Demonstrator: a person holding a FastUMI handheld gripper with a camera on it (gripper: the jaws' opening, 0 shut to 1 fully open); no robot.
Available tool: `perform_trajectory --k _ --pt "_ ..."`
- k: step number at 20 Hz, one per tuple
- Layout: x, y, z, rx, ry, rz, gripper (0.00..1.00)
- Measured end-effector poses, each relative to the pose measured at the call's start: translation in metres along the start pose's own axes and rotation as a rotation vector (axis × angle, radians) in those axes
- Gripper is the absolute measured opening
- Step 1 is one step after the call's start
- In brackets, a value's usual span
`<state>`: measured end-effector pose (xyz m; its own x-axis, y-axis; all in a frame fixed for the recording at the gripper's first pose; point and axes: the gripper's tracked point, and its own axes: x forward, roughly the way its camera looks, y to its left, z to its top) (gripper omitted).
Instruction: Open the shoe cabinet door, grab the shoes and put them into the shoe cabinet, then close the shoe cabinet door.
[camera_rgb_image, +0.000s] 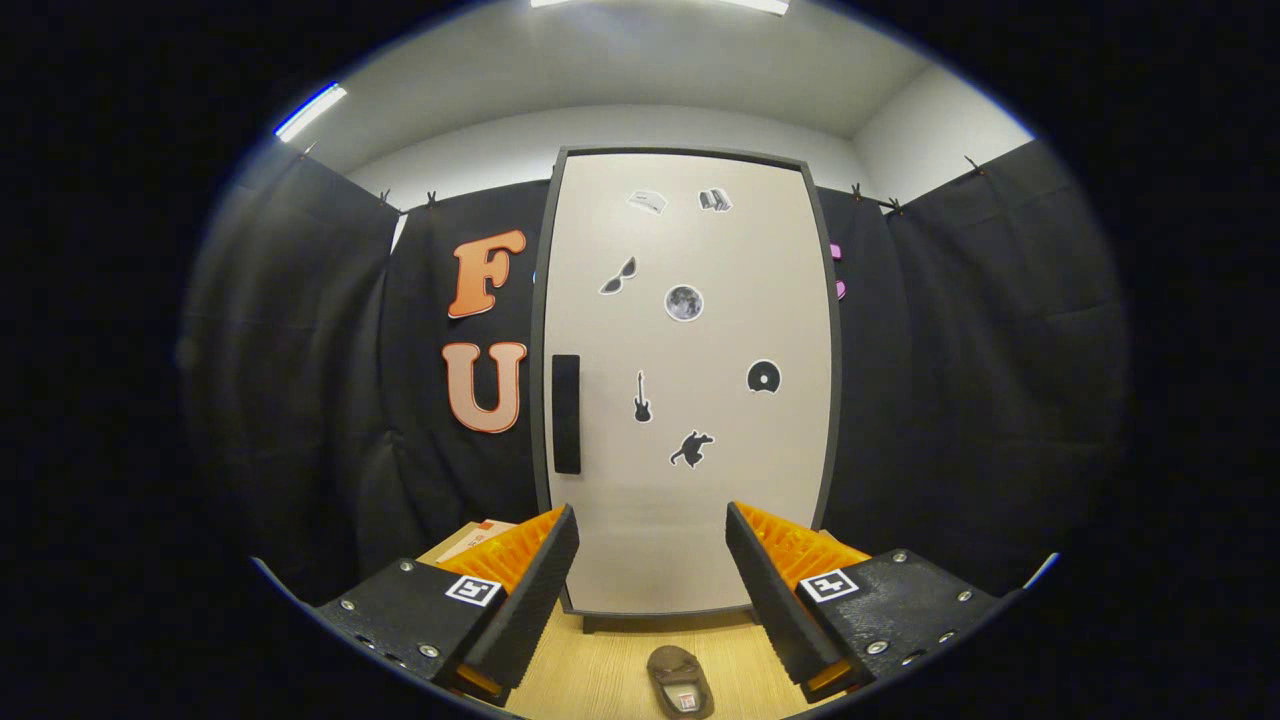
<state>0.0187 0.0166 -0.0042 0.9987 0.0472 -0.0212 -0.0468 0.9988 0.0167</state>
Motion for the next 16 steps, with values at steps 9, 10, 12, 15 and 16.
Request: perform_trajectory --k 9,10,12,15,16 --pt "0.064 0.038 0.013 -0.008 -0.01 0.085 0.93" --pt "0.075 0.043 0.014 -0.007 -0.01 0.094 0.93" --pt "0.094 0.055 0.018 -0.004 -0.015 0.115 0.93" --pt "0.125 0.069 0.019 -0.014 -0.01 0.134 0.93" --pt "0.137 0.075 0.018 -0.012 -0.007 0.145 0.93"
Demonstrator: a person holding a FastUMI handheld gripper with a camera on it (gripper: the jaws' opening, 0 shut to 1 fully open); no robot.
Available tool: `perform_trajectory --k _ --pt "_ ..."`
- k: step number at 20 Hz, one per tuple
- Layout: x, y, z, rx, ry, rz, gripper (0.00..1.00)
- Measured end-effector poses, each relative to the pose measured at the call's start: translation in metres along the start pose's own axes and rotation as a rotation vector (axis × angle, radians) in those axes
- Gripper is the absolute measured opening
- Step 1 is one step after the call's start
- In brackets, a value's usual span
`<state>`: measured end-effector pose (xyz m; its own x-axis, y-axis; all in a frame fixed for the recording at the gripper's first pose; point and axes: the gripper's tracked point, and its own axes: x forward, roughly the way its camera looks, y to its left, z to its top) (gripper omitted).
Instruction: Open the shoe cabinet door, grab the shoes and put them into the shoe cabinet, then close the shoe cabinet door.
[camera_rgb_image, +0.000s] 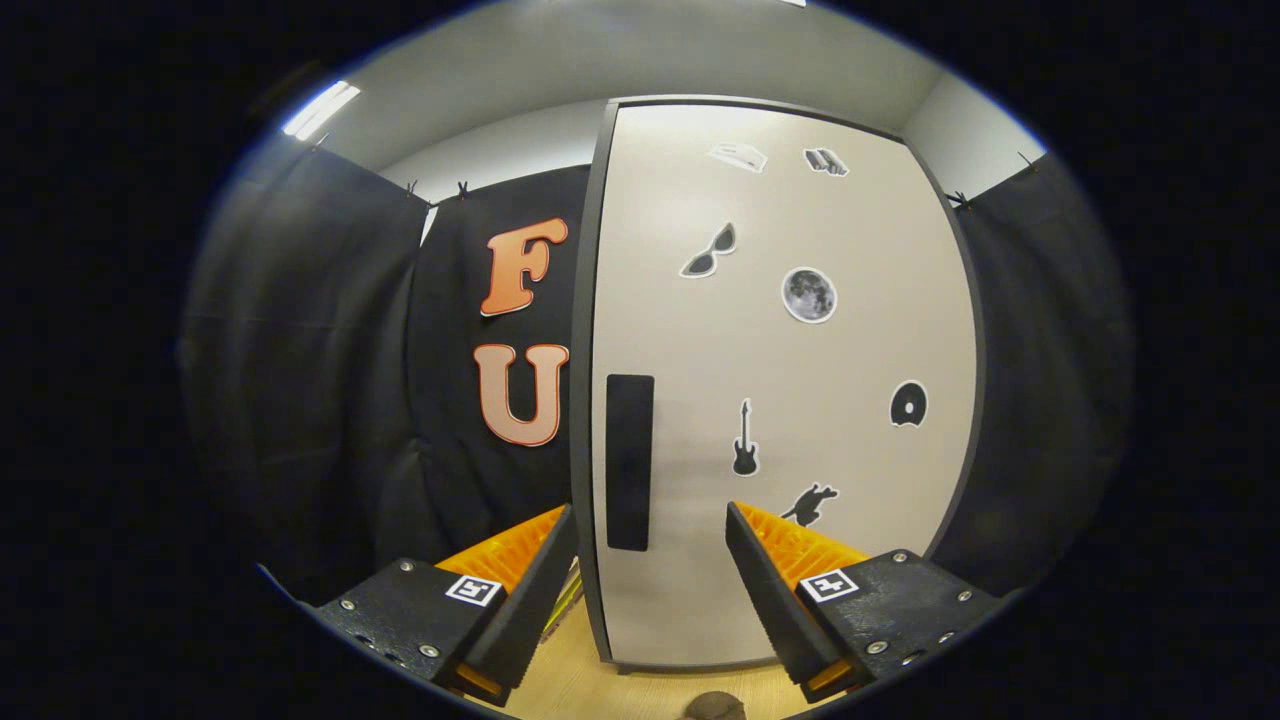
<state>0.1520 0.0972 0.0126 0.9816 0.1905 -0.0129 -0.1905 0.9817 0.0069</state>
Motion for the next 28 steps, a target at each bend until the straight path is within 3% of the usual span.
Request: perform_trajectory --k 9,11,12,16,28 --pt "0.06 0.003 -0.002 0.015 0.013 -0.021 0.91" --pt "0.063 0.001 0.0 0.021 0.008 -0.032 0.8" --pt "0.065 0.005 0.003 0.028 0.0 -0.025 0.67" --pt "0.066 0.012 0.001 0.026 0.013 -0.033 0.37" --pt "0.048 0.007 0.003 0.049 0.028 -0.034 0.31"
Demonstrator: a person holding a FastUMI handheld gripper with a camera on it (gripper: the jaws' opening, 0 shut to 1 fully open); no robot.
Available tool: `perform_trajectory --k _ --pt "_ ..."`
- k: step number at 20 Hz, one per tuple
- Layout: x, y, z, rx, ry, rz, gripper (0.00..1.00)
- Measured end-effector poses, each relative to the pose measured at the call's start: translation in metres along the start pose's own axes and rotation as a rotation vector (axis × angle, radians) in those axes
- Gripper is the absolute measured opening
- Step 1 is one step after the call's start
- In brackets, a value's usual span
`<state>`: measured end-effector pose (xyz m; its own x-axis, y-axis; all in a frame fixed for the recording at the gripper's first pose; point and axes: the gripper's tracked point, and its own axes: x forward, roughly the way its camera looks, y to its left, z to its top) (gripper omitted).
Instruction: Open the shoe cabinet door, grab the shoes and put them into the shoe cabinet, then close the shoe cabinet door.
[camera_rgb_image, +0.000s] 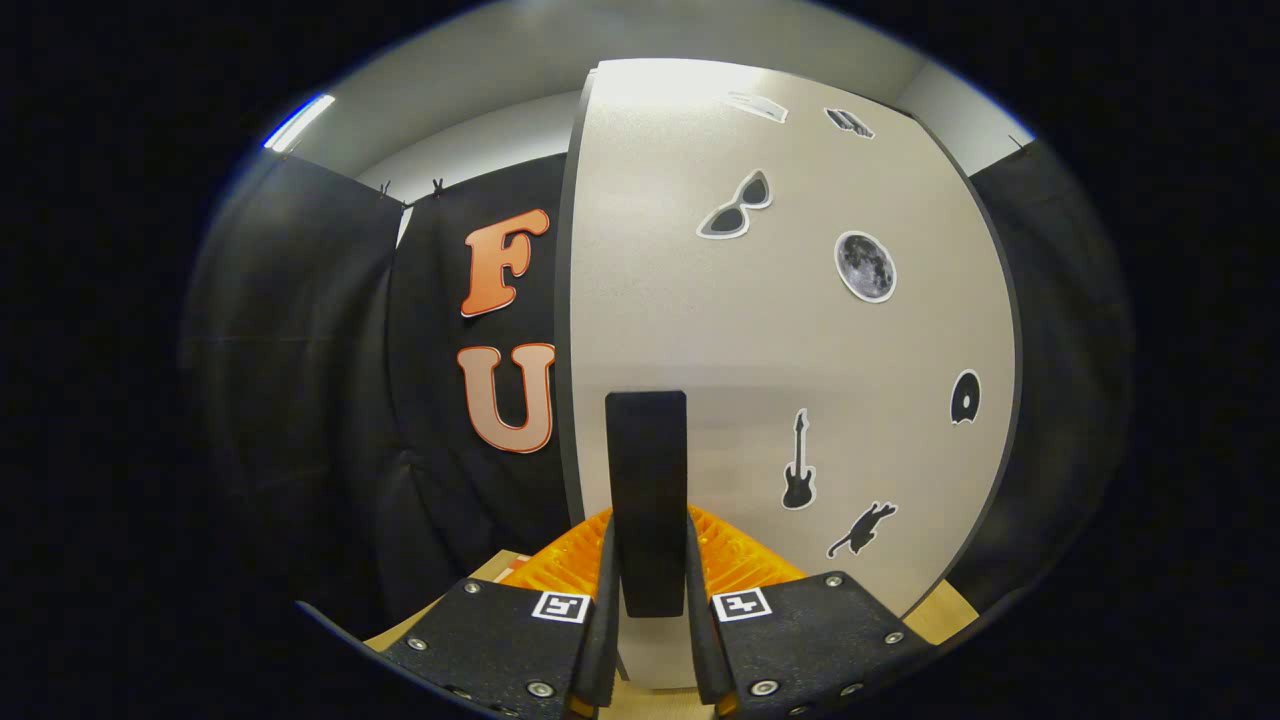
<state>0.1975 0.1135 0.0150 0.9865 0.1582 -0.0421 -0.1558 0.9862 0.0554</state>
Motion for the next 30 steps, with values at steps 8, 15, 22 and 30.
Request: perform_trajectory --k 8,15,22,30 --pt "-0.023 -0.003 0.004 0.015 -0.002 0.05 0.29" --pt "-0.052 -0.012 0.007 0.034 -0.004 0.1 0.29" --pt "-0.076 -0.03 0.006 0.05 -0.002 0.115 0.28" --pt "-0.106 -0.057 0.004 0.073 0.0 0.089 0.27"
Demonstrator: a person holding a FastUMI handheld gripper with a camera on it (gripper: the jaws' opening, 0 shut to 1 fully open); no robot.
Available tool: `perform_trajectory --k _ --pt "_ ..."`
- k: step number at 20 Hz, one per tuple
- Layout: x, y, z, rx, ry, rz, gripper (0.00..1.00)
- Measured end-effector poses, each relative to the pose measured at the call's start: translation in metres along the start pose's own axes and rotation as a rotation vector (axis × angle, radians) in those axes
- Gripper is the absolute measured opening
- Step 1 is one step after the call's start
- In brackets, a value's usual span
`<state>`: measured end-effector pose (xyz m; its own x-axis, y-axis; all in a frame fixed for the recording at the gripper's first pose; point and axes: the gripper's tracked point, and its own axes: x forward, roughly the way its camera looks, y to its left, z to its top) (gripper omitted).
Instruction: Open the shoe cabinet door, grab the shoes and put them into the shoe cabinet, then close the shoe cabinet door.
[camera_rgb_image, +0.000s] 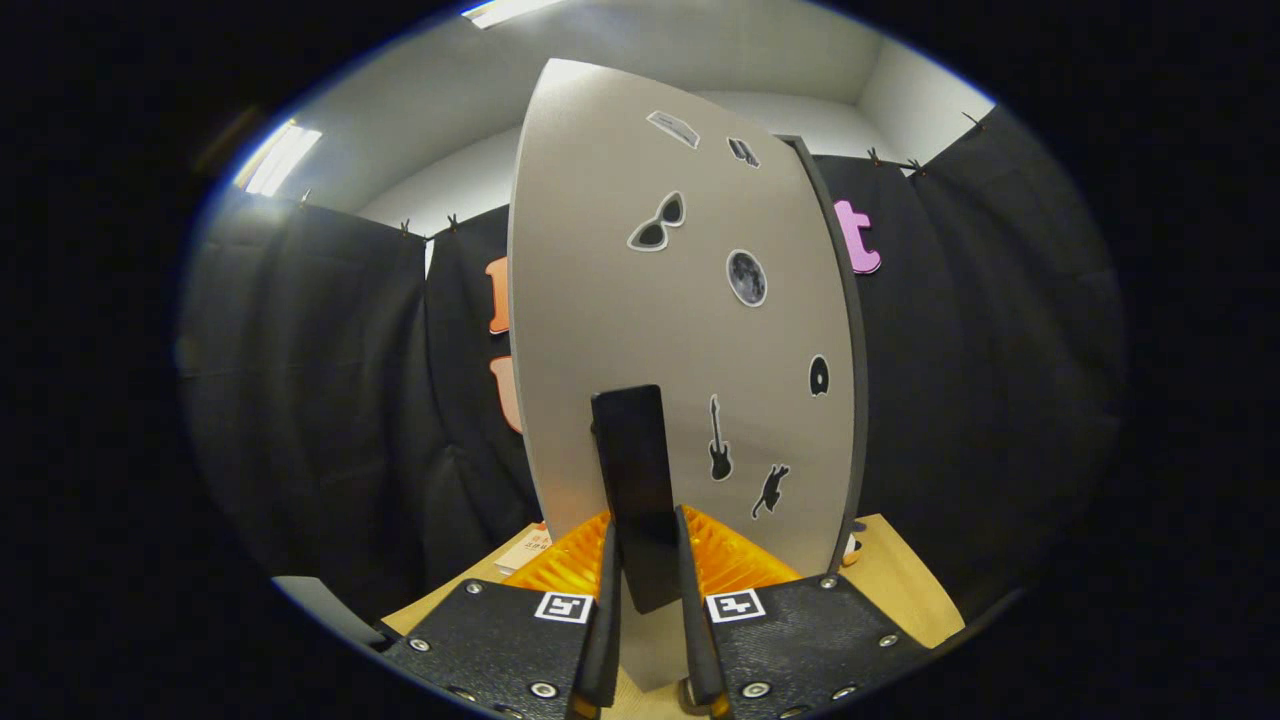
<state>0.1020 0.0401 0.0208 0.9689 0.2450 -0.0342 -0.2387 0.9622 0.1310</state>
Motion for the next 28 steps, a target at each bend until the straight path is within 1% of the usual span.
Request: perform_trajectory --k 3,6,9,11,16,22,23,24,25,28 --pt "-0.013 -0.012 0.0 0.014 -0.002 -0.023 0.27" --pt "-0.02 -0.022 -0.001 0.022 0.001 -0.009 0.27" --pt "-0.026 -0.037 0.001 -0.003 -0.012 -0.046 0.27" --pt "-0.031 -0.049 0.001 0.012 -0.018 -0.072 0.27" --pt "-0.039 -0.075 0.002 0.029 -0.03 -0.095 0.27" --pt "-0.045 -0.115 0.002 -0.006 -0.017 -0.174 0.26" --pt "-0.049 -0.123 0.003 -0.012 -0.018 -0.189 0.25" --pt "-0.049 -0.133 0.003 -0.018 -0.022 -0.211 0.21" --pt "-0.051 -0.142 0.003 -0.016 -0.024 -0.228 0.2" --pt "-0.06 -0.17 0.003 0.006 -0.024 -0.26 0.2"
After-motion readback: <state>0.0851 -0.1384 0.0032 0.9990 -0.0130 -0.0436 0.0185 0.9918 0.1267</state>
